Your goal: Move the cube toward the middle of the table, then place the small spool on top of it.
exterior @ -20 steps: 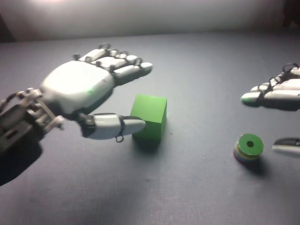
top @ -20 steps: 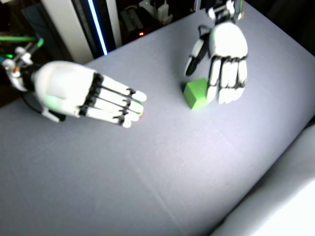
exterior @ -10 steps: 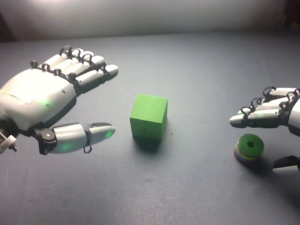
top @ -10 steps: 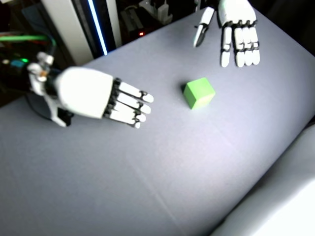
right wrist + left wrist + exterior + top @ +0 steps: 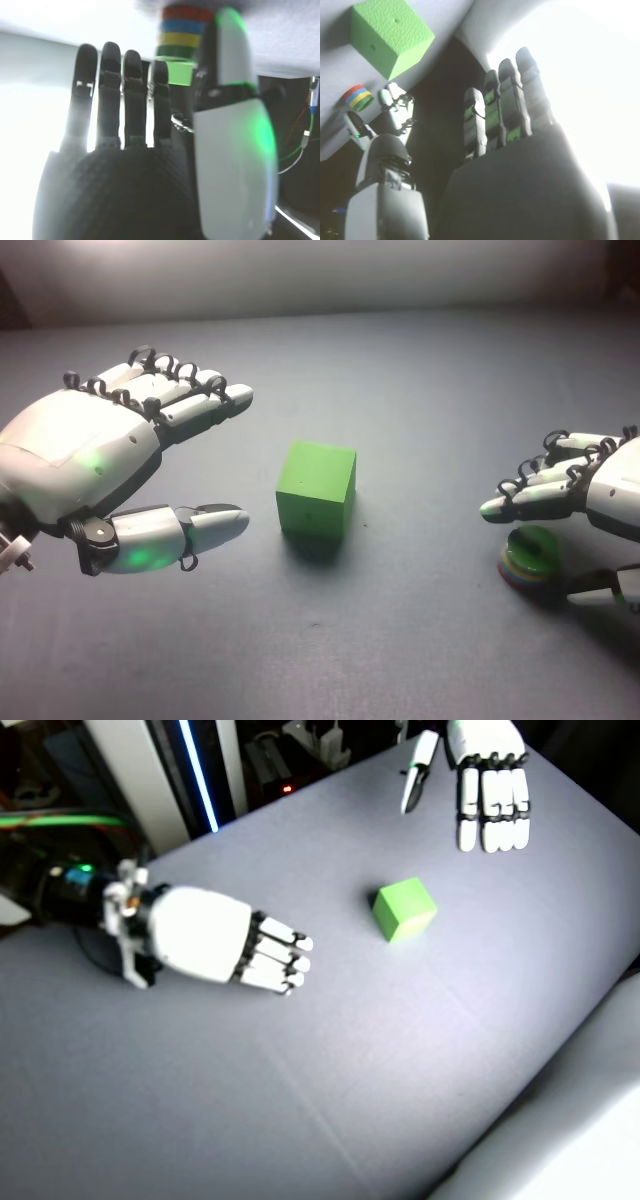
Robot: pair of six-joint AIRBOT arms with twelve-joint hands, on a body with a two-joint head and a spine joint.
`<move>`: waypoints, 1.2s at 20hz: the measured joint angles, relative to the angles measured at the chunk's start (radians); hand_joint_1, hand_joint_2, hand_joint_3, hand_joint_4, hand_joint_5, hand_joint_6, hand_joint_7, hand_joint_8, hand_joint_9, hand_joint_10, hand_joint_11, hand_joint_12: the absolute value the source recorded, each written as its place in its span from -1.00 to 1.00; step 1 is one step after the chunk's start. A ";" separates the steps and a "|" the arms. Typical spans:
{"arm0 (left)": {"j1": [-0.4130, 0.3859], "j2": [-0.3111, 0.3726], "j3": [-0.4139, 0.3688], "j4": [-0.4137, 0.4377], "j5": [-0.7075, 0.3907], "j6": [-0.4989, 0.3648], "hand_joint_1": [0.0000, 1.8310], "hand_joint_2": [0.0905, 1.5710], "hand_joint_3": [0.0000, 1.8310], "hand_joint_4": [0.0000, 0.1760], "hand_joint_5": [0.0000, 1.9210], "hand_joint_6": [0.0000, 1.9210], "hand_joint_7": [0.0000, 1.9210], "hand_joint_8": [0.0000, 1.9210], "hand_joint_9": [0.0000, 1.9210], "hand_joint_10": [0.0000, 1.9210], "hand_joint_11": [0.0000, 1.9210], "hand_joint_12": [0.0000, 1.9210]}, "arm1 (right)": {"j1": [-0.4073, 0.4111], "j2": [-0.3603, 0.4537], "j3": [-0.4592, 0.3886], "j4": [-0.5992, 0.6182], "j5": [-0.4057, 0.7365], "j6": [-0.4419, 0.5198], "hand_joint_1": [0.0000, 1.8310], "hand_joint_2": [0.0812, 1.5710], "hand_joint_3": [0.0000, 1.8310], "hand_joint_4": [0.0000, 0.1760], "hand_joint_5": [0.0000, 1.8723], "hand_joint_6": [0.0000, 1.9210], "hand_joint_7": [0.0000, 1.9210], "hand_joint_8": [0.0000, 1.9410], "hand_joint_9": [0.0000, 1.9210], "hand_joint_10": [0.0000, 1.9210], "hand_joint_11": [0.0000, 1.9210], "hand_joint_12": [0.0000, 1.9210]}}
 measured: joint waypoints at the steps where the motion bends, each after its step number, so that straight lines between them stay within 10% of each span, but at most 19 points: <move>1: 0.000 0.000 0.000 0.000 -0.001 0.000 -0.80 0.41 -1.00 0.19 -0.74 -1.00 -0.73 -0.99 -0.76 -0.99 -0.84 -0.80 | 0.002 0.000 0.000 0.000 0.000 0.000 0.26 0.21 -1.00 -0.89 -0.46 -1.00 -0.47 -1.00 -0.42 -0.99 -0.80 0.01; 4: 0.000 0.000 0.000 0.000 -0.003 0.000 -0.84 0.44 -0.99 0.28 -0.75 -1.00 -0.75 -1.00 -0.77 -1.00 -0.87 -0.80 | 0.011 -0.010 0.006 -0.007 -0.002 0.000 0.23 0.20 -1.00 -1.00 -0.38 -0.99 -0.36 -0.99 -0.30 -0.97 -0.71 0.04; 10: -0.001 -0.003 0.001 -0.010 -0.004 0.000 -0.85 0.43 -1.00 -0.15 -0.72 -1.00 -0.71 -1.00 -0.73 -1.00 -0.88 -0.67 | 0.021 -0.015 0.006 -0.019 -0.004 0.000 0.17 0.23 -1.00 -1.00 -0.18 -1.00 -0.12 -0.98 -0.08 -0.94 -0.67 0.39; 12: -0.001 -0.003 0.001 -0.011 -0.003 0.000 -0.83 0.44 -1.00 -0.19 -0.72 -1.00 -0.70 -1.00 -0.72 -1.00 -0.94 -0.50 | 0.021 -0.018 0.006 -0.019 -0.004 0.000 0.18 0.25 -1.00 -1.00 -0.06 -0.99 -0.03 -0.98 -0.21 -0.44 -0.65 0.51; 13: -0.001 -0.003 0.001 -0.011 -0.003 0.000 -0.84 0.44 -1.00 -0.16 -0.72 -1.00 -0.70 -1.00 -0.71 -1.00 -0.96 -0.43 | 0.021 -0.019 0.006 -0.020 -0.003 0.000 0.20 0.31 -1.00 -0.97 0.11 -0.32 0.02 -0.97 -0.25 -0.23 -0.64 0.55; 14: -0.001 -0.003 0.001 -0.014 -0.003 0.000 -0.85 0.44 -1.00 -0.10 -0.72 -1.00 -0.70 -1.00 -0.71 -1.00 -0.99 -0.35 | 0.027 -0.019 0.006 -0.020 -0.005 0.001 0.22 0.33 -1.00 -1.00 0.11 -0.13 0.08 -0.95 -0.26 -0.09 -0.65 0.57; 17: -0.001 -0.009 0.005 -0.018 -0.002 0.000 -0.83 0.43 -1.00 -0.03 -0.71 -1.00 -0.70 -1.00 -0.73 -1.00 -1.00 -0.38 | 0.033 -0.020 0.006 -0.021 -0.006 0.000 0.24 0.33 -1.00 -1.00 0.14 -0.12 0.18 -0.93 -0.15 -0.12 -0.55 0.52; 18: -0.001 -0.009 0.005 -0.018 -0.001 0.000 -0.82 0.43 -1.00 -0.06 -0.71 -1.00 -0.70 -1.00 -0.73 -1.00 -1.00 -0.39 | 0.035 -0.021 0.006 -0.022 -0.008 0.000 0.34 0.35 -1.00 -0.78 0.12 -0.13 0.07 0.00 -0.17 0.19 -0.50 0.69; 24: -0.001 -0.009 0.005 -0.022 -0.003 0.000 -0.77 0.46 -1.00 -0.22 -0.71 -1.00 -0.70 -1.00 -0.72 -1.00 -1.00 -0.38 | 0.071 -0.021 0.020 -0.024 -0.010 0.000 0.35 0.34 -1.00 -1.00 0.08 -0.10 0.14 -0.06 -0.06 0.20 -0.29 0.68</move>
